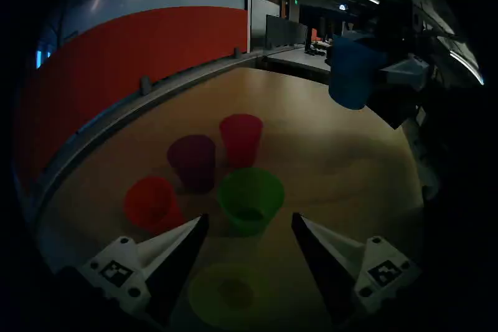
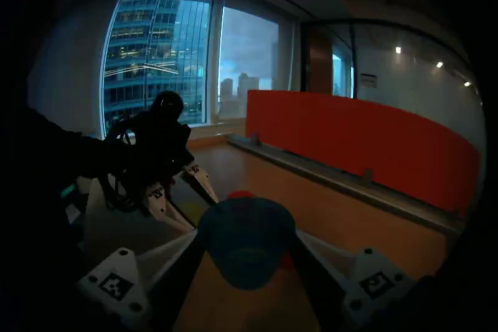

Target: Pour water

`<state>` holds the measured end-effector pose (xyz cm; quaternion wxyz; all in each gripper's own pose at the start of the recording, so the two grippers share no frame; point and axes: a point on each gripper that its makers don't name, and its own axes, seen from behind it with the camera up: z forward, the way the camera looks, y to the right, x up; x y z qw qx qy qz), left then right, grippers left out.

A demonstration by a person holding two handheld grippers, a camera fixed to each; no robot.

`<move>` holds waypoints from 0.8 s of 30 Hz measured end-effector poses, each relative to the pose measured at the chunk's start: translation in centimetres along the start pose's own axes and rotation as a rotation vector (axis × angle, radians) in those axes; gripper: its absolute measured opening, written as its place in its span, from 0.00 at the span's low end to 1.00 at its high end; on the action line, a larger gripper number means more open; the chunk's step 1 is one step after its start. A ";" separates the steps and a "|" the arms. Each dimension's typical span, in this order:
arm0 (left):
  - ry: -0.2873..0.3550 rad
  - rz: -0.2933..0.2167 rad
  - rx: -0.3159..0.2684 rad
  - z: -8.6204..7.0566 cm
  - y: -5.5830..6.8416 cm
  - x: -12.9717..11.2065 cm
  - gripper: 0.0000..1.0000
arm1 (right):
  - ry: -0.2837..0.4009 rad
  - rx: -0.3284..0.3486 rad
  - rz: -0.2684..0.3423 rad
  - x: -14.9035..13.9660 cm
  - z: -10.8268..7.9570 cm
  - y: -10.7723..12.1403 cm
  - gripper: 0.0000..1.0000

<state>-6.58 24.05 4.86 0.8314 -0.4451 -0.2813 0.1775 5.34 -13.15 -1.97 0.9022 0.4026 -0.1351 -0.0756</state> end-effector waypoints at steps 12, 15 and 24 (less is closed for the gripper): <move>0.014 -0.028 0.005 1.2 -0.1 -0.1 0.99 | 0.063 -0.021 0.010 2.7 -0.8 1.1 0.90; 0.013 -0.029 0.003 1.4 0.0 -0.2 0.99 | 0.080 -0.028 0.012 3.4 -0.9 1.4 0.90; 0.004 -0.031 0.009 2.2 -0.1 -0.5 0.98 | 0.105 -0.042 -0.001 4.6 -1.2 2.0 0.90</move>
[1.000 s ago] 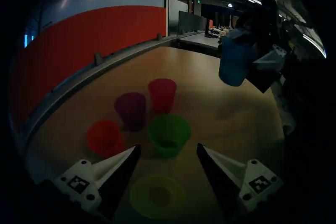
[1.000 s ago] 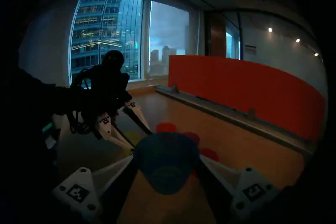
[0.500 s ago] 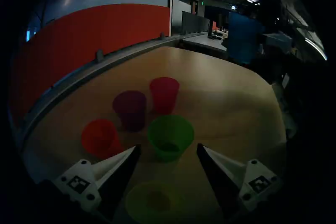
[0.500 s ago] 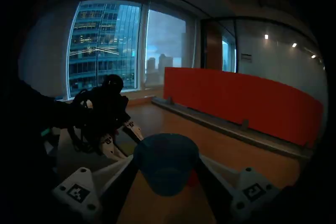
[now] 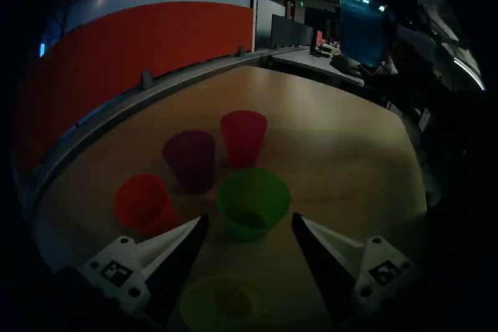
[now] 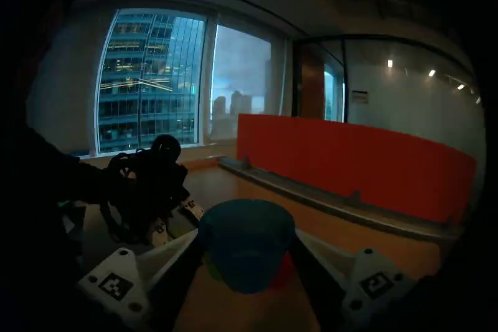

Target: Pour water

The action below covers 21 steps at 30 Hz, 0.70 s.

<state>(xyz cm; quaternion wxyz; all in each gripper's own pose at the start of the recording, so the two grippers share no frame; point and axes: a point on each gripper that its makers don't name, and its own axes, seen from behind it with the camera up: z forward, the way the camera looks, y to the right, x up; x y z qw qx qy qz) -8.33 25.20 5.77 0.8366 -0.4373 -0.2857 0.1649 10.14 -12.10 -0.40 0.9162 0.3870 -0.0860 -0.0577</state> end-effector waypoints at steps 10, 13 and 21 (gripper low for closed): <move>0.012 -0.005 0.010 1.1 -0.1 0.2 0.96 | 0.002 -0.014 -0.007 0.3 -0.2 0.4 0.90; 0.016 -0.013 0.009 1.4 0.0 0.3 0.95 | 0.004 -0.016 -0.008 0.5 -0.3 0.5 0.90; 0.033 -0.035 0.013 2.1 0.1 0.6 0.93 | 0.011 -0.025 -0.010 0.9 -0.5 0.9 0.90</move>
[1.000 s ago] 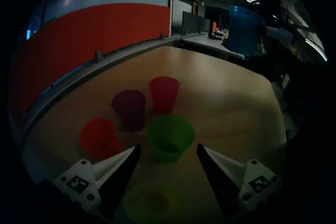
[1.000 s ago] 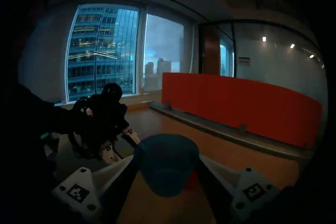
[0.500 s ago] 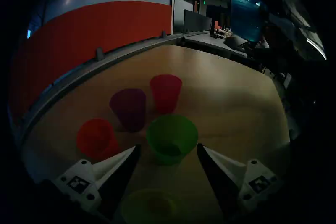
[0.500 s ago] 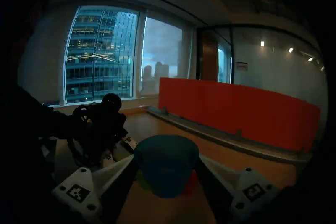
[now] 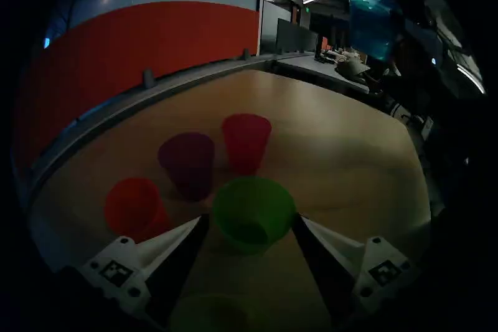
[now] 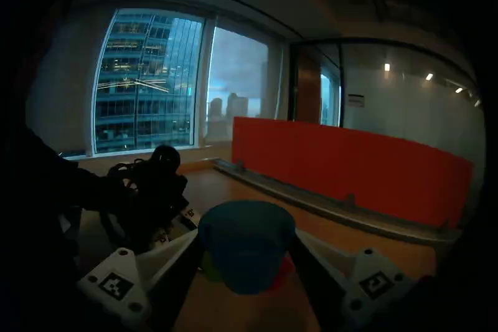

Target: Pour water

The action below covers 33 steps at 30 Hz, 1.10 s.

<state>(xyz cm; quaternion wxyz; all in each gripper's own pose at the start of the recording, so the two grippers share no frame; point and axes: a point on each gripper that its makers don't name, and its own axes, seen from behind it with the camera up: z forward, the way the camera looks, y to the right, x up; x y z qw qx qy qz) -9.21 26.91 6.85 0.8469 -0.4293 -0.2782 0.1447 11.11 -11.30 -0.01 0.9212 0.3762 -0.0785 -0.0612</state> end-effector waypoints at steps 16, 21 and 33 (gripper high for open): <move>-0.003 0.006 0.013 1.1 0.3 -0.1 0.89 | 0.000 -0.006 -0.005 0.0 0.0 0.3 0.90; 0.003 0.024 0.022 1.2 0.4 0.0 0.87 | 0.000 -0.007 -0.003 -0.1 0.1 0.3 0.90; 0.031 0.006 0.018 0.8 0.6 0.7 0.87 | 0.002 -0.011 0.000 -0.1 0.0 0.5 0.90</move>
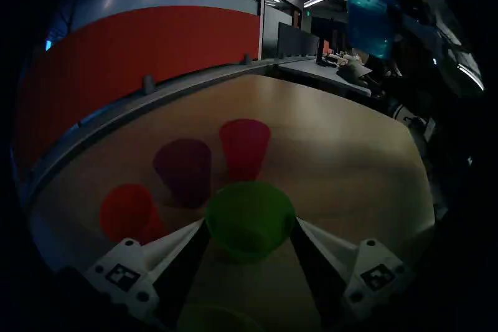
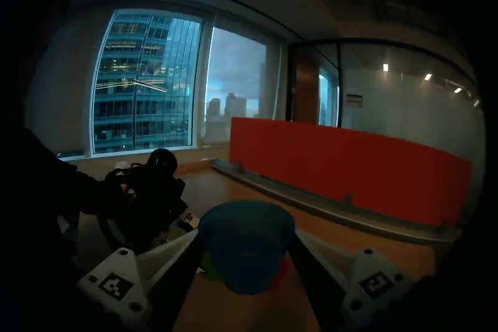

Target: Pour water

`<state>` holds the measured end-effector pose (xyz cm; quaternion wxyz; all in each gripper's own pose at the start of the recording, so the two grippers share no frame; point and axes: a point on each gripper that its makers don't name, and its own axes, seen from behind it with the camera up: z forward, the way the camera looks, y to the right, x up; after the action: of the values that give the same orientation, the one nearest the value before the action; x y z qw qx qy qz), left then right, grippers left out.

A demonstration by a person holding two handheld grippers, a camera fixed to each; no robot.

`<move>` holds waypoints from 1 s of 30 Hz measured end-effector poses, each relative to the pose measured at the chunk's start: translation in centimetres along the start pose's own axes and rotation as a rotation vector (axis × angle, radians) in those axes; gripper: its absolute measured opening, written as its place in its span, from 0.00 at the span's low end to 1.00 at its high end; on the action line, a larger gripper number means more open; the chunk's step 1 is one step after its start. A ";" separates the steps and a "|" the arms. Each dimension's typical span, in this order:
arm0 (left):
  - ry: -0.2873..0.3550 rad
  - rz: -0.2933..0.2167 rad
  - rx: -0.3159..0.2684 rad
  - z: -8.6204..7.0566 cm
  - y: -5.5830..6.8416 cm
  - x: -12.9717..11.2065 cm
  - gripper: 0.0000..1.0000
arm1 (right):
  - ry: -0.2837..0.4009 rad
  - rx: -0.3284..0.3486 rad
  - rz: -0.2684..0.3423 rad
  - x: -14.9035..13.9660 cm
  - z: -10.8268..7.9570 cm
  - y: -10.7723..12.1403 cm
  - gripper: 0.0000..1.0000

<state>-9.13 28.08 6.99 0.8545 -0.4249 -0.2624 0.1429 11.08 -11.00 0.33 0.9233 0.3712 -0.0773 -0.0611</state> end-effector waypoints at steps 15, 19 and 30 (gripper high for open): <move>0.109 -0.057 0.033 -3.1 -0.9 3.3 0.87 | 0.005 -0.005 0.004 0.5 -0.4 -0.3 0.90; 0.144 -0.057 0.041 -4.2 -0.9 4.3 0.87 | 0.004 -0.005 0.001 0.7 -0.4 -0.5 0.90; 0.235 -0.032 0.086 -7.7 -1.2 7.1 0.87 | 0.006 -0.007 -0.007 1.5 -0.8 -1.2 0.90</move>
<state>1.12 25.67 6.37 0.8990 -0.3974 -0.1607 0.0894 12.61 -11.60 -0.95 0.9247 0.3682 -0.0731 -0.0633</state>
